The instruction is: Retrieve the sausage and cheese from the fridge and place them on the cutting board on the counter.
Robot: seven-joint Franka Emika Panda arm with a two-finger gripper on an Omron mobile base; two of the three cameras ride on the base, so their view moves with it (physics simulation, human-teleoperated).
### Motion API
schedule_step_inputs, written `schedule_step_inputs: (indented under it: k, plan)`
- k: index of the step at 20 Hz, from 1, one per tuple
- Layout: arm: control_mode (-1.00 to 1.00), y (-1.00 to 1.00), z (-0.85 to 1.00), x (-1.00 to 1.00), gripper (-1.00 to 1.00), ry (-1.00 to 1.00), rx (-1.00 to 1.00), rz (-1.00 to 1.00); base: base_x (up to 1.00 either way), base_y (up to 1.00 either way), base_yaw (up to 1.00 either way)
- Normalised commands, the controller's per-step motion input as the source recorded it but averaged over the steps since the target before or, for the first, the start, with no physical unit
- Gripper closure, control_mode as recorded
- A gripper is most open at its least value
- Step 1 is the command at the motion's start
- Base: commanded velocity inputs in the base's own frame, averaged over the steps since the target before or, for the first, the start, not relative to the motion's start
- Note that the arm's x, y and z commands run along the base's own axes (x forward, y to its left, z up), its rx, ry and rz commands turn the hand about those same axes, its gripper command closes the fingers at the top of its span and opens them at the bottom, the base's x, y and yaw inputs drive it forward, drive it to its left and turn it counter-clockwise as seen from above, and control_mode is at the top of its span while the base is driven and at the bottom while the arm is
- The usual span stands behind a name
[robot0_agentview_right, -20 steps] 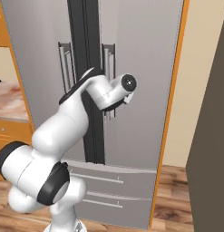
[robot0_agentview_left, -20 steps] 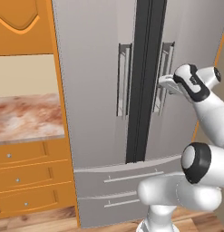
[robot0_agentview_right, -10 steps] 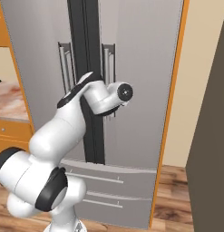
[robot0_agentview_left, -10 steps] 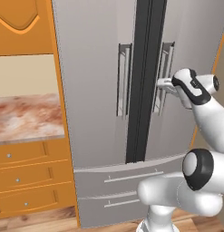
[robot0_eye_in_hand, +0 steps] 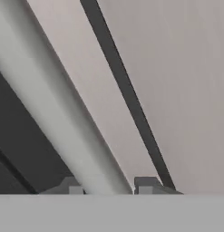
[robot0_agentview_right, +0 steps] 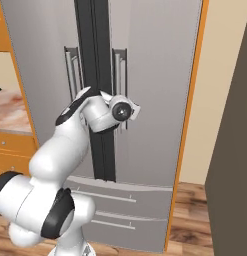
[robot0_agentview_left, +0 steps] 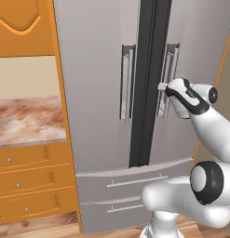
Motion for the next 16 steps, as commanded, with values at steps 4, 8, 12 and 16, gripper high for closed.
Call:
schedule_step_inputs:
  k: [4, 8, 12, 16]
  plan:
    - [-1.00, -0.88, 0.01, -0.76, 1.00, -0.08, -0.04, 0.00, 0.00, 0.00, 0.00]
    - [-1.00, -1.00, 0.02, -1.00, 1.00, -0.01, -0.06, 0.00, 0.00, 0.00, 0.00]
    - [-1.00, -1.00, -0.01, -1.00, 1.00, 0.00, -0.07, 0.04, 0.00, 0.00, 0.00]
    - [-1.00, -1.00, -0.04, -0.76, 1.00, 0.00, -0.01, 0.05, 0.00, 0.00, 0.00]
